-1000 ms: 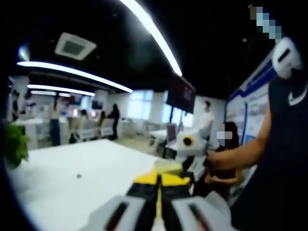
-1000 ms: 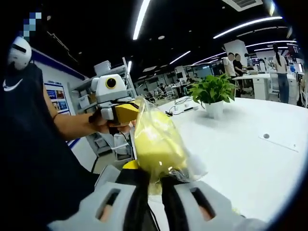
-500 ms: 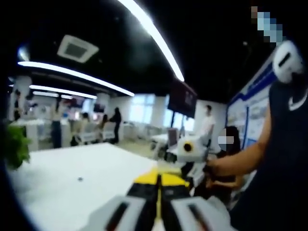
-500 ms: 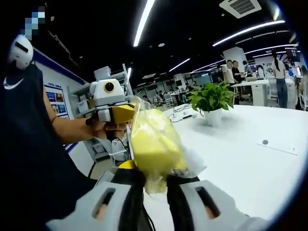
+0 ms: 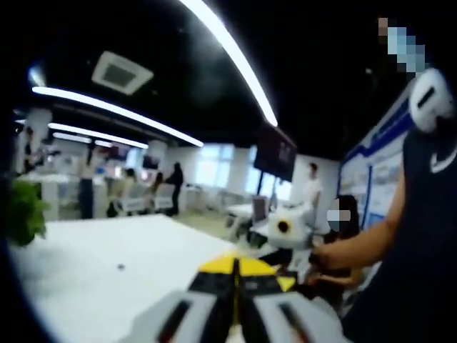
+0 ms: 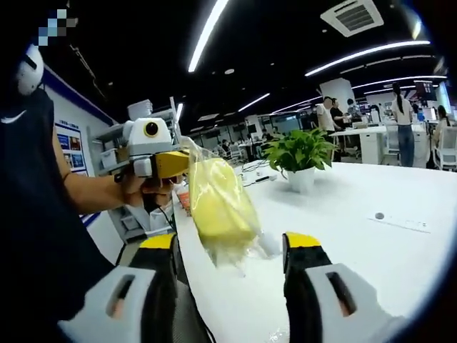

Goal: Compare the silicone blocks by pressing each to a similar depth, holding the contact briefly, and releasing to observe deformation and rebound differences across the visible hardness samples.

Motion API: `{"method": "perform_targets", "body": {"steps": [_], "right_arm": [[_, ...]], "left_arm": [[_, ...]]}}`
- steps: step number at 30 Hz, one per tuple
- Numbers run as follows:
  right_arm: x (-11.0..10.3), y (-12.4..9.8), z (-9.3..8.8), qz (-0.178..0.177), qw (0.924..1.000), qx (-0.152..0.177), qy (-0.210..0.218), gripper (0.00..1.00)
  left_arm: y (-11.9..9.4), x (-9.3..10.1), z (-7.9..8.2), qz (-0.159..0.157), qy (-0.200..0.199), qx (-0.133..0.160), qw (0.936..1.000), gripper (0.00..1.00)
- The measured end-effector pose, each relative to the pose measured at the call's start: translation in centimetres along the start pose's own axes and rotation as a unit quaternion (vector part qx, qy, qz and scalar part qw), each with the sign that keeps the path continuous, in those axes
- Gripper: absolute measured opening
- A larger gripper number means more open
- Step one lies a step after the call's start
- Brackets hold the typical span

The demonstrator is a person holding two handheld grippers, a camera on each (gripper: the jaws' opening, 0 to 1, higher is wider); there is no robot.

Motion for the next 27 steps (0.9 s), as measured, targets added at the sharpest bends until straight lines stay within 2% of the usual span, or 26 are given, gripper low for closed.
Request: {"method": "perform_targets", "body": {"steps": [4, 6, 10, 12, 13, 16, 18, 21, 24, 27], "right_arm": [[0.9, -0.8, -0.1, -0.035, 0.9992, -0.001, -0.021, 0.89], [1.5, -1.4, -0.1, -0.053, 0.9984, -0.002, -0.022, 0.96], [2.3, -2.6, 0.4, -0.08, 0.9963, 0.006, -0.032, 0.96], [3.3, -3.6, 0.7, -0.113, 0.9925, 0.005, -0.046, 0.96], [4.1, -4.5, 0.6, -0.14, 0.9887, -0.002, -0.053, 0.96], [4.7, -5.6, 0.3, -0.153, 0.9869, -0.003, -0.051, 0.96], [5.4, -6.7, 0.2, -0.175, 0.9834, 0.003, -0.049, 0.96], [6.2, -8.4, -0.3, -0.204, 0.9779, 0.003, -0.047, 0.96], [6.8, -10.1, -1.2, -0.229, 0.9717, -0.014, -0.056, 0.96], [7.0, -11.6, -2.2, -0.241, 0.9692, -0.016, -0.048, 0.96]], "left_arm": [[0.0, -0.6, 0.2, 0.006, -0.01, 0.008, 0.9999, 0.0], [0.0, -0.8, 0.4, 0.007, -0.014, 0.01, 0.9998, 0.0], [0.0, -1.6, 0.7, 0.015, -0.032, 0.018, 0.9992, 0.0], [0.0, -2.3, 0.9, 0.021, -0.05, 0.023, 0.9983, 0.0], [0.1, -2.5, 0.9, 0.023, -0.059, 0.025, 0.9977, 0.0], [0.1, -3.2, 0.9, 0.029, -0.073, 0.03, 0.9965, 0.0], [0.2, -3.6, 0.8, 0.031, -0.077, 0.03, 0.9961, 0.0], [0.2, -4.2, 0.5, 0.036, -0.087, 0.028, 0.9952, 0.0], [0.1, -4.8, -0.1, 0.046, -0.099, 0.027, 0.9936, 0.0], [0.1, -5.3, -0.8, 0.05, -0.111, 0.024, 0.9923, 0.0]]}}
Point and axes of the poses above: the point that each gripper's makers call its tool centre point, and the gripper's own axes: y roughly forward along the fingers, x roughly to its right, z roughly out of its top, the point moved 1 cm from there along -y, roughly backward along the fingers, and after that the axes turned 13 degrees about z, right-handed, at the moved point
